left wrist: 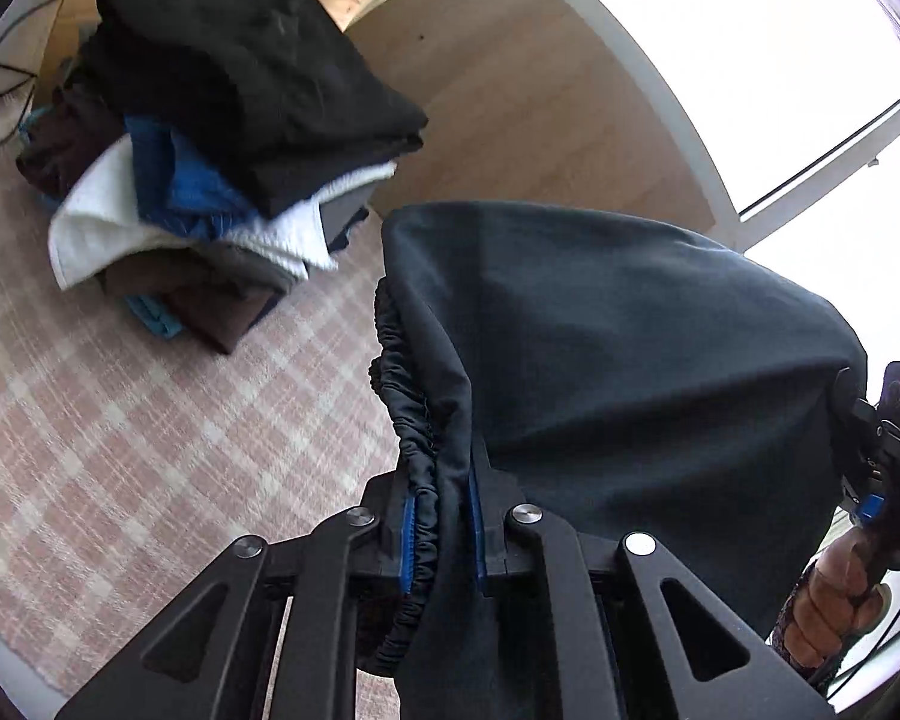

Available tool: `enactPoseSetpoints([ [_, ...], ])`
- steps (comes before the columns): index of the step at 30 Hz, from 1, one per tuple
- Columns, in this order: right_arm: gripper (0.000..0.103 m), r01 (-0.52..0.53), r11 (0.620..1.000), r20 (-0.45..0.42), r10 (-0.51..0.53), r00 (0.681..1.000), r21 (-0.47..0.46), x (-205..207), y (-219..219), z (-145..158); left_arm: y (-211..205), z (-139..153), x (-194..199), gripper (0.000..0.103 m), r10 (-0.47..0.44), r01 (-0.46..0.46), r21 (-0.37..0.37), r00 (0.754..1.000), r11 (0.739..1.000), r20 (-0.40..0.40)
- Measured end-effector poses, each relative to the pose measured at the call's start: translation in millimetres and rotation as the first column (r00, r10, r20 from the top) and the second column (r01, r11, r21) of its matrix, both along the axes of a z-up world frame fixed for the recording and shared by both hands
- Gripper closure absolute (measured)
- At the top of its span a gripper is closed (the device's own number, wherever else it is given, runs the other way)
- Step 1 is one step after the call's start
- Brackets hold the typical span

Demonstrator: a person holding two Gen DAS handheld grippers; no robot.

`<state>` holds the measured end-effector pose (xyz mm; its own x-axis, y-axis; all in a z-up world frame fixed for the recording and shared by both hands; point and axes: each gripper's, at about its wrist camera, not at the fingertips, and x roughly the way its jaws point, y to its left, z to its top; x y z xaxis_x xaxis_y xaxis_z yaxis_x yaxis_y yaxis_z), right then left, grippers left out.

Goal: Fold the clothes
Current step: 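Lift the folded pants with both grippers and carry them to the clothes stack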

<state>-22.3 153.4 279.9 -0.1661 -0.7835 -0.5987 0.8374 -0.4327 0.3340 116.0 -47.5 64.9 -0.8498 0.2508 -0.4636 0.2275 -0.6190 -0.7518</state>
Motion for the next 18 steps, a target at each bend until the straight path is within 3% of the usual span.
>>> enactPoseSetpoints([
  [5, 0.092, -0.069, 0.995, -0.078, 0.064, 0.995, -0.065, 13, -40, 47, -54, 65, 29, 0.091, 0.091, -0.1, -0.105, 0.992, 0.989, -0.086],
  [11, 0.092, -0.107, 0.983, -0.129, 0.088, 0.988, -0.15, 19, -104, 75, -133, 128, 49, 0.091, 0.154, -0.186, -0.266, 0.978, 0.946, -0.138],
  [18, 0.092, -0.075, 0.972, -0.143, 0.044, 0.989, -0.223, -8, -185, 87, -220, 181, 25, 0.091, 0.15, -0.195, -0.419, 0.979, 0.887, -0.139],
])
